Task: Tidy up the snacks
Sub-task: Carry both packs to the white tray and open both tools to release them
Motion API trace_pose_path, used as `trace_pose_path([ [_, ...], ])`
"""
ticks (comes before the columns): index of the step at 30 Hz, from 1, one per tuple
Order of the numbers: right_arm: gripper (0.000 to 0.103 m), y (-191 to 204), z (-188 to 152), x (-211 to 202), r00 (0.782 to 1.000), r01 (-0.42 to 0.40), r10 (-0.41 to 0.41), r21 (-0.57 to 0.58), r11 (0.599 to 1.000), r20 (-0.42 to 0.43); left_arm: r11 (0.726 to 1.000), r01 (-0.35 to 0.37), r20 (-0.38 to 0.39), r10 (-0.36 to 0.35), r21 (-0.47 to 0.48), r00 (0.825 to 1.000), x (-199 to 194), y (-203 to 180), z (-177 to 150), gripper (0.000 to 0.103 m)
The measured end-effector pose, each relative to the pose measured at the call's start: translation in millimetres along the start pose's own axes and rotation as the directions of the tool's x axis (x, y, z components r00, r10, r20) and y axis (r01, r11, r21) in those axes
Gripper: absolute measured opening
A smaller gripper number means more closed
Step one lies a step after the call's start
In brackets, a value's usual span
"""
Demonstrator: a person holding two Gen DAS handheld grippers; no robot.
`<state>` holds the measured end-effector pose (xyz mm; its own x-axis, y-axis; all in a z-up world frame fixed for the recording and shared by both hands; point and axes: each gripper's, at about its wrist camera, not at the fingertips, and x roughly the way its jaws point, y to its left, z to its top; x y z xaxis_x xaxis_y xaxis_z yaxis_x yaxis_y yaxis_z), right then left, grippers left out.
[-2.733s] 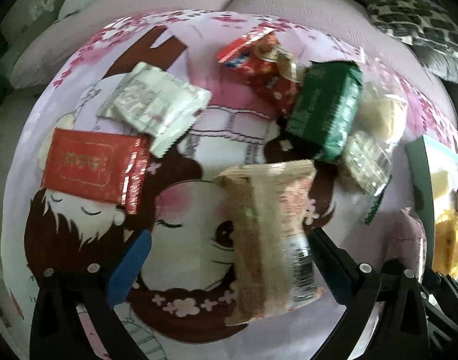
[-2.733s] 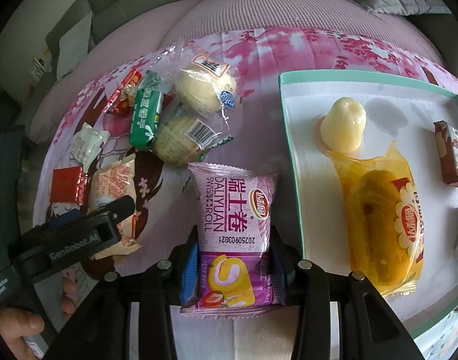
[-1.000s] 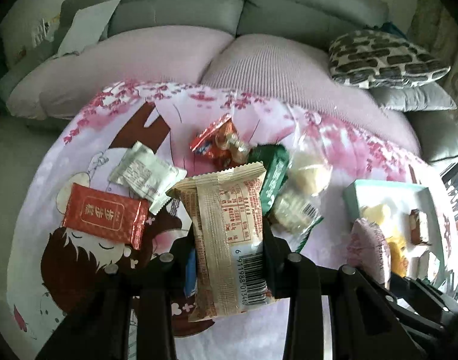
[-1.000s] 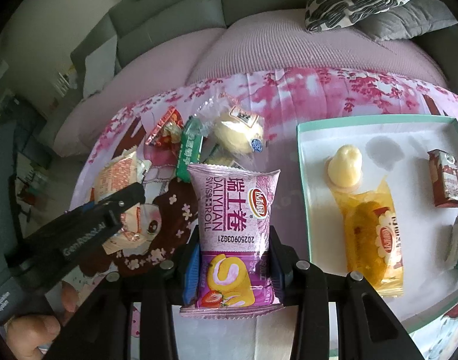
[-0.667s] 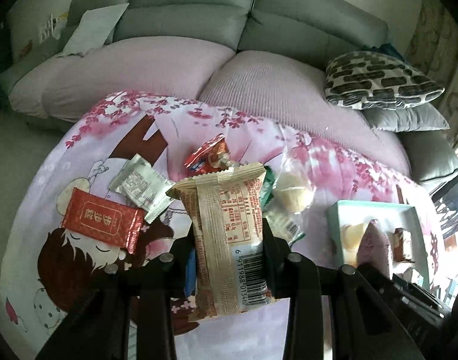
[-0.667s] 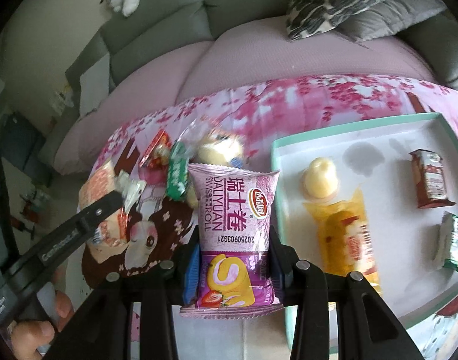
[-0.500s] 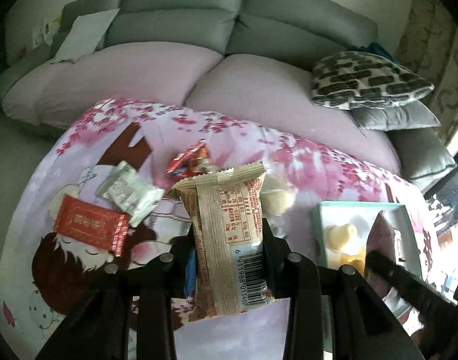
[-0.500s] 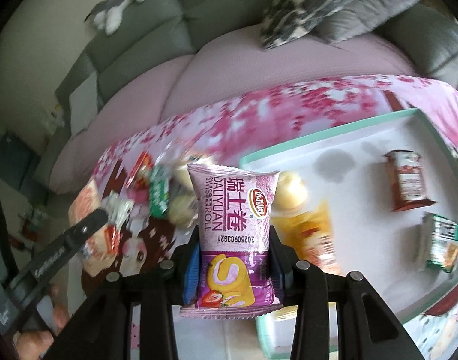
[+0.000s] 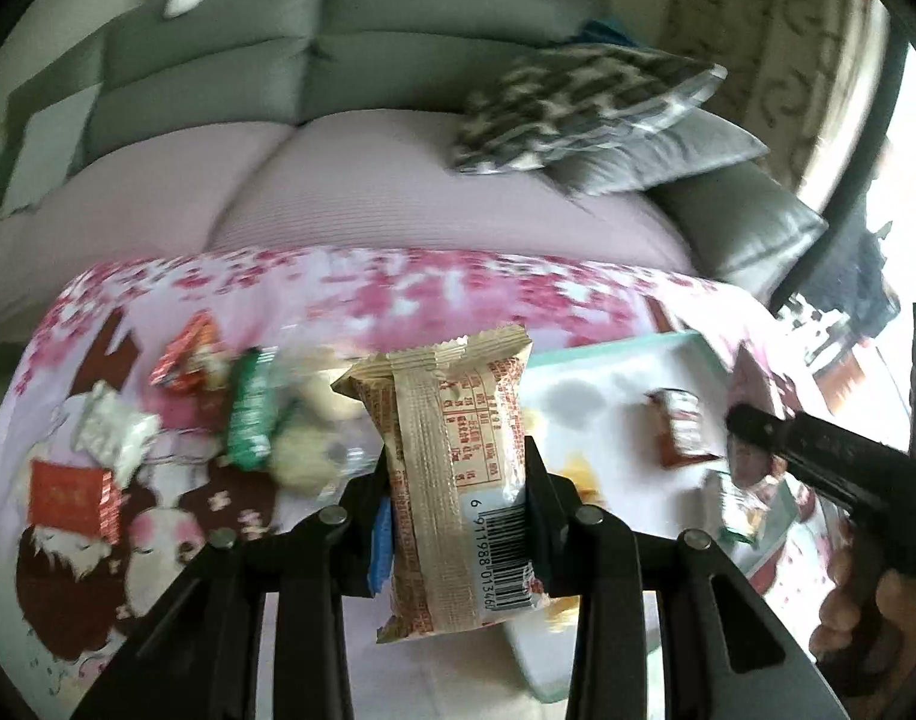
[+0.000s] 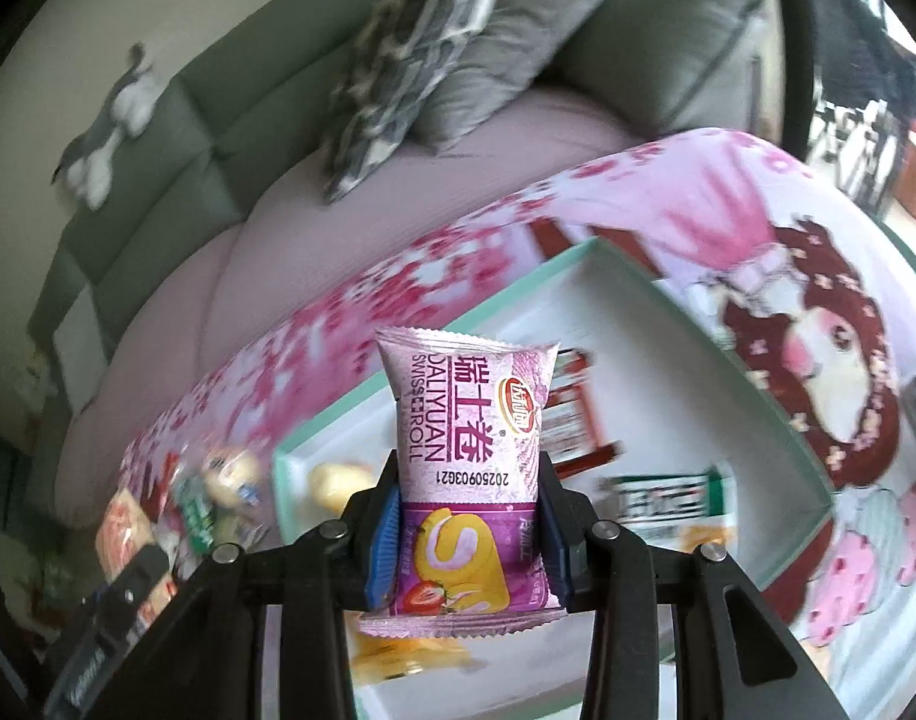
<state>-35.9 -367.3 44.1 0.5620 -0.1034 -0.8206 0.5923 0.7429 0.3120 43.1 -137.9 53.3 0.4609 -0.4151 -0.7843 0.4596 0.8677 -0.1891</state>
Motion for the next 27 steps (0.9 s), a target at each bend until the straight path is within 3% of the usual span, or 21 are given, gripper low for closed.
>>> trace_pose_path([
  [6, 0.042, -18, 9, -4, 0.995, 0.08, -0.08, -0.005, 0.997, 0.062, 0.997, 0.063, 0.002, -0.063, 0.054, 0.998, 10, -32, 5, 0.037],
  [9, 0.042, -21, 11, 4, 0.995, 0.083, -0.082, -0.01, 0.997, 0.065, 0.994, 0.086, 0.001, -0.086, 0.065, 0.996, 17, -41, 7, 0.037],
  [16, 0.042, -27, 11, 19, 0.993, 0.072, -0.07, -0.02, 0.997, 0.094, 0.989, 0.09, -0.002, -0.09, 0.115, 0.996, 42, -63, 13, 0.037],
  [27, 0.042, -28, 20, 26, 0.978, 0.137, -0.12, -0.096, 0.986, 0.171, 0.987, 0.071, 0.011, -0.074, 0.141, 0.997, 73, -83, 28, 0.037],
])
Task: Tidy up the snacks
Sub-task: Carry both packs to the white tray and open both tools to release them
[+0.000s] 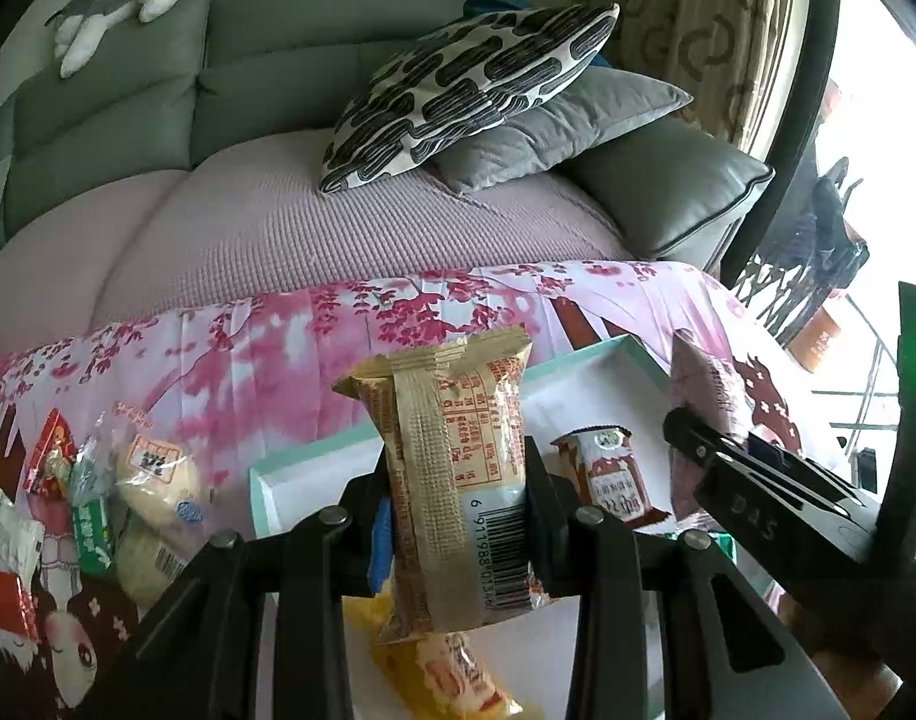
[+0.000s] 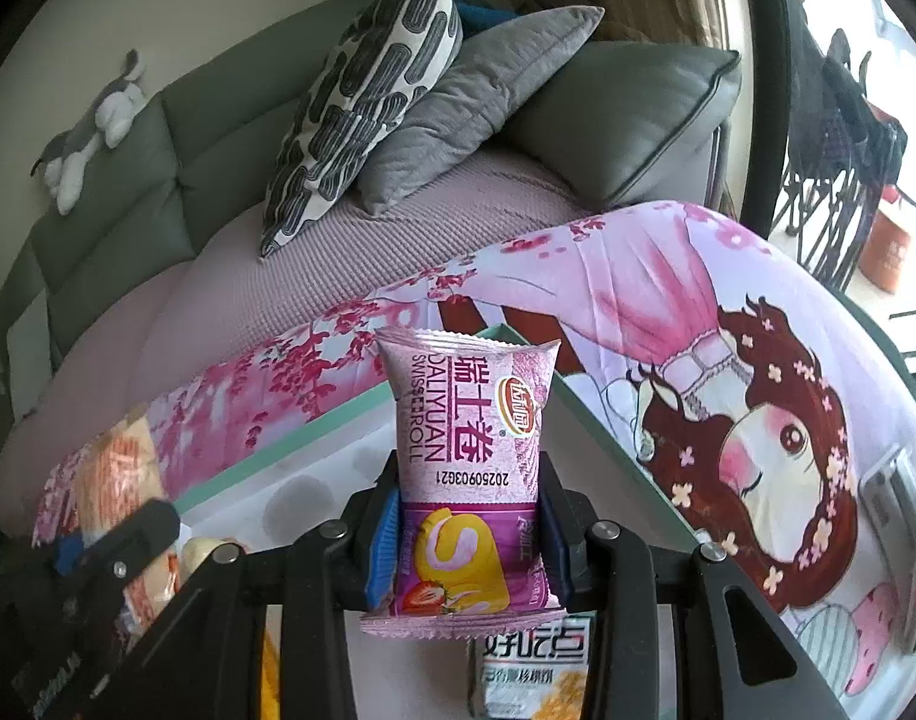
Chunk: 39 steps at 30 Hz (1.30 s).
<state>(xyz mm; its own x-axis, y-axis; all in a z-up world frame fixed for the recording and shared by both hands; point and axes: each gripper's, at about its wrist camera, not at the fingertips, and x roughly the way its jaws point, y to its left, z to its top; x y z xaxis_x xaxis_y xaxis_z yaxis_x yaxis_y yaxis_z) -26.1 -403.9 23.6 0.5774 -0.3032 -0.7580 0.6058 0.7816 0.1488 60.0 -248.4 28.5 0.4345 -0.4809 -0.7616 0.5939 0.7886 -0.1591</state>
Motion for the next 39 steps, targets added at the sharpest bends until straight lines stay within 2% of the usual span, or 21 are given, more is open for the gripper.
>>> trace_pose_path([
  [5, 0.042, -5, 1, 12, 0.999, 0.044, -0.044, -0.007, 0.999, -0.027, 1.0, -0.011, -0.024, 0.012, 0.008, 1.0, 17, 0, 0, 0.037],
  [19, 0.042, -8, -6, 32, 0.994, 0.056, -0.057, -0.01, 0.998, -0.09, 1.0, -0.031, -0.091, 0.031, 0.0, 0.995, 43, 6, -9, 0.037],
  [26, 0.042, -10, -7, 35, 0.991, 0.064, -0.063, -0.002, 0.998, -0.114, 1.0, -0.032, -0.099, 0.032, 0.001, 0.995, 47, 4, -11, 0.037],
  [29, 0.051, -9, -7, 36, 0.991, 0.07, -0.07, -0.003, 0.998, -0.117, 1.0, -0.031, -0.105, 0.031, 0.002, 0.994, 47, 3, -11, 0.04],
  [30, 0.06, -9, -6, 36, 0.99, 0.072, -0.071, -0.001, 0.997, -0.119, 1.0, -0.032, -0.105, 0.032, 0.002, 0.994, 47, 3, -11, 0.042],
  [31, 0.067, -9, -6, 36, 0.99, 0.071, -0.07, 0.0, 0.997, -0.121, 0.999, -0.032, -0.104, 0.033, 0.003, 0.994, 47, 3, -10, 0.048],
  [35, 0.074, -9, -5, 35, 0.99, 0.074, -0.073, 0.002, 0.997, -0.124, 0.999, -0.035, -0.107, 0.034, -0.011, 0.994, 43, 4, -8, 0.072],
  [39, 0.09, -5, -4, 28, 0.991, 0.08, -0.082, -0.015, 0.997, -0.11, 0.998, -0.069, -0.112, 0.069, -0.001, 0.991, 37, 3, -6, 0.079],
])
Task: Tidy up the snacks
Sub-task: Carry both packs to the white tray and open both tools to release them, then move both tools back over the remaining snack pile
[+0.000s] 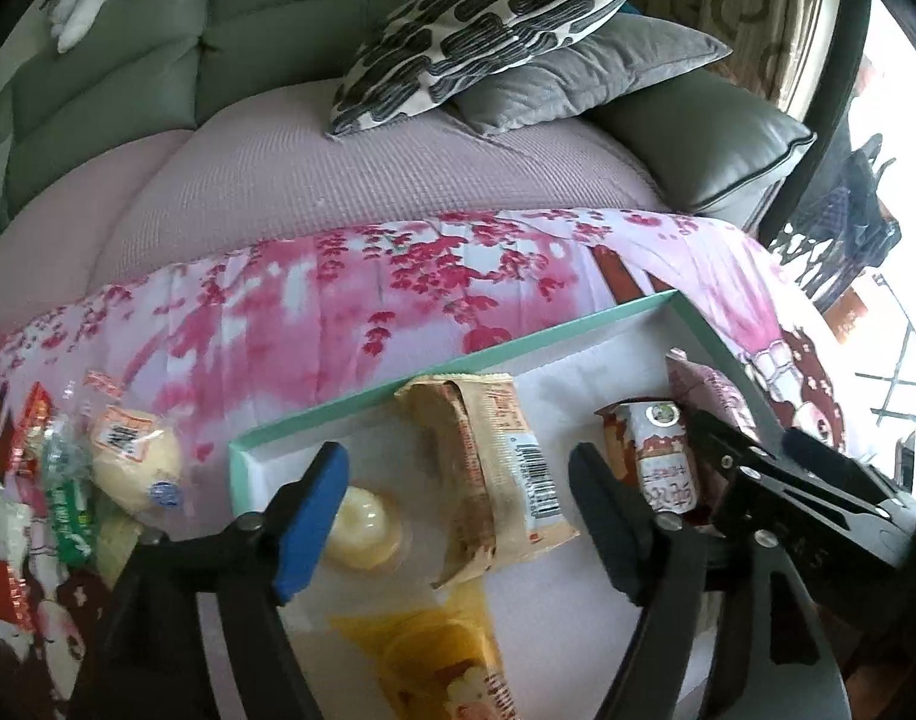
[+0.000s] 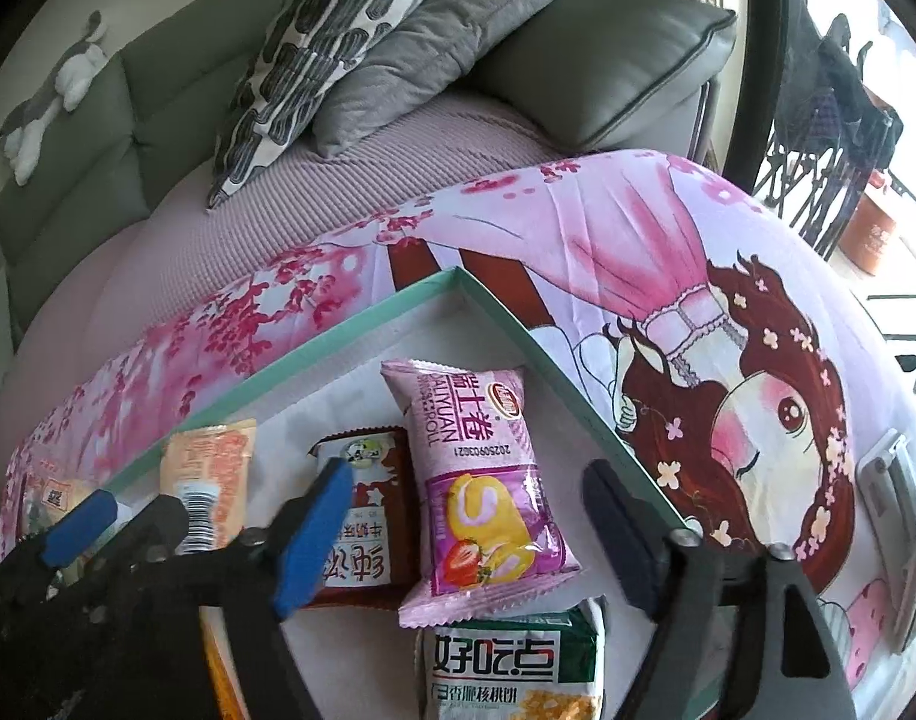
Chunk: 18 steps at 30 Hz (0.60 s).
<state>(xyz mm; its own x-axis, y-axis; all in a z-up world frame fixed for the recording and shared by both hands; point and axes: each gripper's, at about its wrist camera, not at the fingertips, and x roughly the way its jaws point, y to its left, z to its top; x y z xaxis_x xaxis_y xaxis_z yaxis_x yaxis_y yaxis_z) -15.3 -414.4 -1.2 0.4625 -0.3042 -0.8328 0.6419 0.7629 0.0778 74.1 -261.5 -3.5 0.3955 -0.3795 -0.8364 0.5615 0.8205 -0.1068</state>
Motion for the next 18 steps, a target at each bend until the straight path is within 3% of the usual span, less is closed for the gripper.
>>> trace_pose_path([
  [4, 0.103, 3, 1, -6, 0.999, 0.026, -0.026, -0.014, 1.0, 0.018, 0.997, -0.066, -0.002, 0.066, -0.043, 0.998, -8, 10, 3, 0.088],
  [10, 0.103, 4, 0, -7, 1.0, 0.028, -0.028, -0.012, 1.0, -0.001, 0.985, -0.13, 0.019, 0.133, -0.117, 0.991, -15, 31, 4, 0.103],
  [18, 0.103, 11, -6, -23, 1.0, 0.031, -0.031, -0.041, 0.999, 0.0, 0.971, -0.183, 0.004, 0.186, -0.154, 0.983, -21, 45, 0, 0.103],
])
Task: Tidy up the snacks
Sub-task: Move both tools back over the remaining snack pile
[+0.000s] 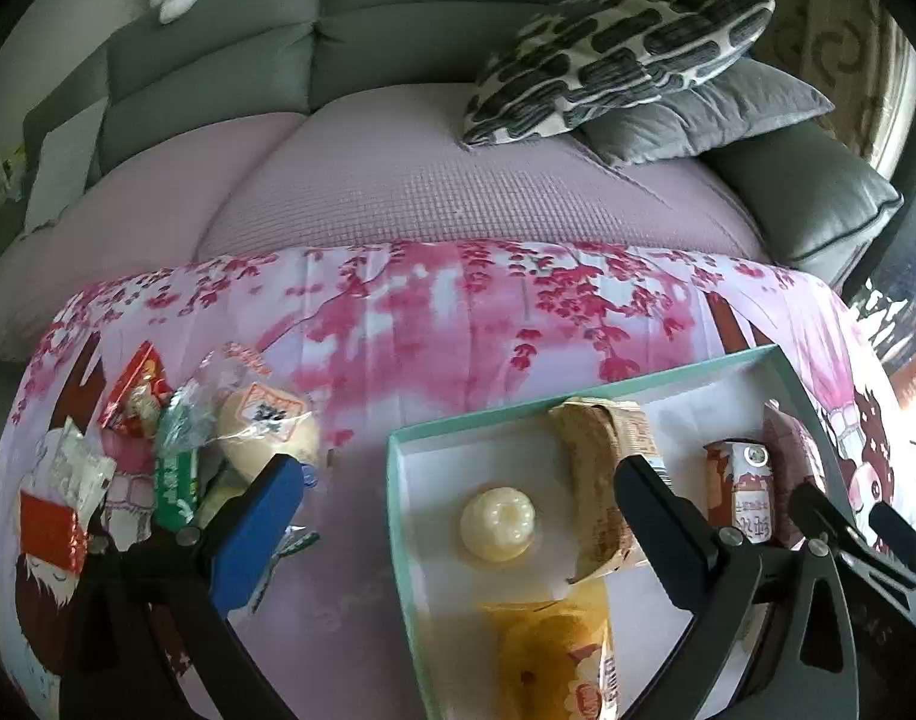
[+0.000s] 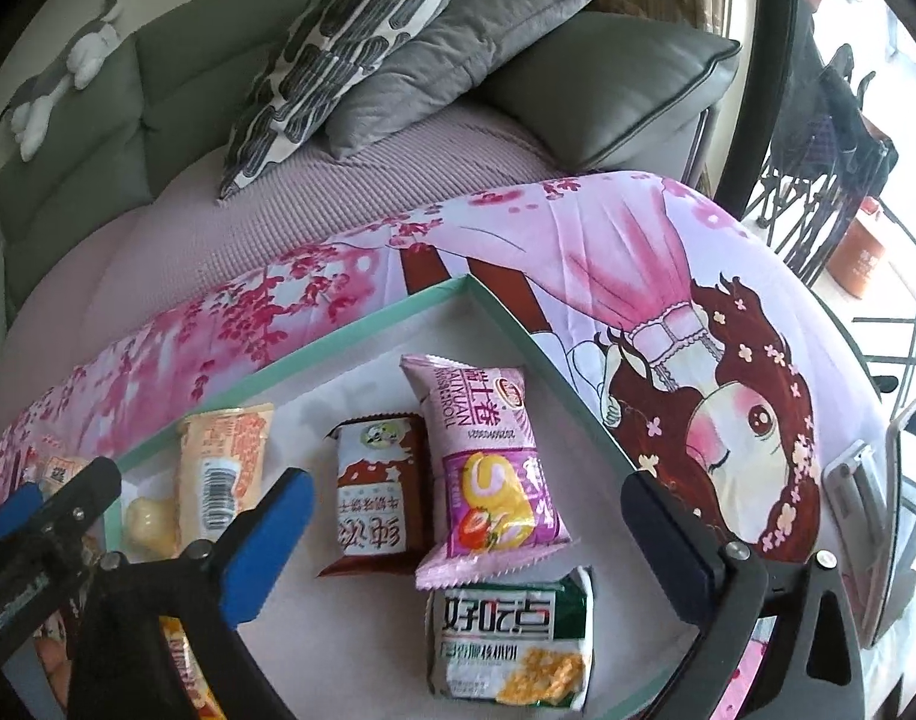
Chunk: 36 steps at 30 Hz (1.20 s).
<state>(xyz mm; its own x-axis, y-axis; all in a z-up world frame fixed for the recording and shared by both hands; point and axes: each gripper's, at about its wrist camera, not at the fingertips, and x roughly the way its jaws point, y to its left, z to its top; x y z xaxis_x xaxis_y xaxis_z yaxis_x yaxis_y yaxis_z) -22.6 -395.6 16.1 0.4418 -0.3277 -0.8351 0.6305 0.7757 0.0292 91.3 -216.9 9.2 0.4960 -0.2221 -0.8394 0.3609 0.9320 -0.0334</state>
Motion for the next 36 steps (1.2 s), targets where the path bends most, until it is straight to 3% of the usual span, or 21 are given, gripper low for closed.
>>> trace_pose_path([
  [6, 0.103, 7, -9, -7, 1.0, -0.002, 0.002, -0.021, 1.0, -0.026, 0.999, -0.038, -0.03, 0.039, 0.008, 0.999, -2, 6, -5, 0.103],
  [12, 0.103, 16, -13, -13, 0.999, -0.005, 0.003, -0.047, 0.999, -0.043, 0.999, -0.026, -0.056, 0.024, -0.04, 0.998, -5, 18, -8, 0.103],
  [23, 0.103, 32, -16, -22, 0.997, -0.026, 0.022, -0.059, 0.998, -0.068, 0.989, -0.121, -0.088, 0.114, -0.08, 0.99, -18, 51, -26, 0.103],
  [30, 0.103, 70, -24, -35, 0.995, -0.087, 0.079, -0.121, 0.989, -0.064, 0.977, -0.154, -0.146, 0.132, -0.145, 0.98, -24, 95, -41, 0.103],
  [36, 0.103, 107, -35, -48, 0.985, -0.165, 0.155, -0.187, 0.968, -0.07, 0.946, -0.229, -0.159, 0.195, -0.231, 0.968, -37, 150, -57, 0.103],
])
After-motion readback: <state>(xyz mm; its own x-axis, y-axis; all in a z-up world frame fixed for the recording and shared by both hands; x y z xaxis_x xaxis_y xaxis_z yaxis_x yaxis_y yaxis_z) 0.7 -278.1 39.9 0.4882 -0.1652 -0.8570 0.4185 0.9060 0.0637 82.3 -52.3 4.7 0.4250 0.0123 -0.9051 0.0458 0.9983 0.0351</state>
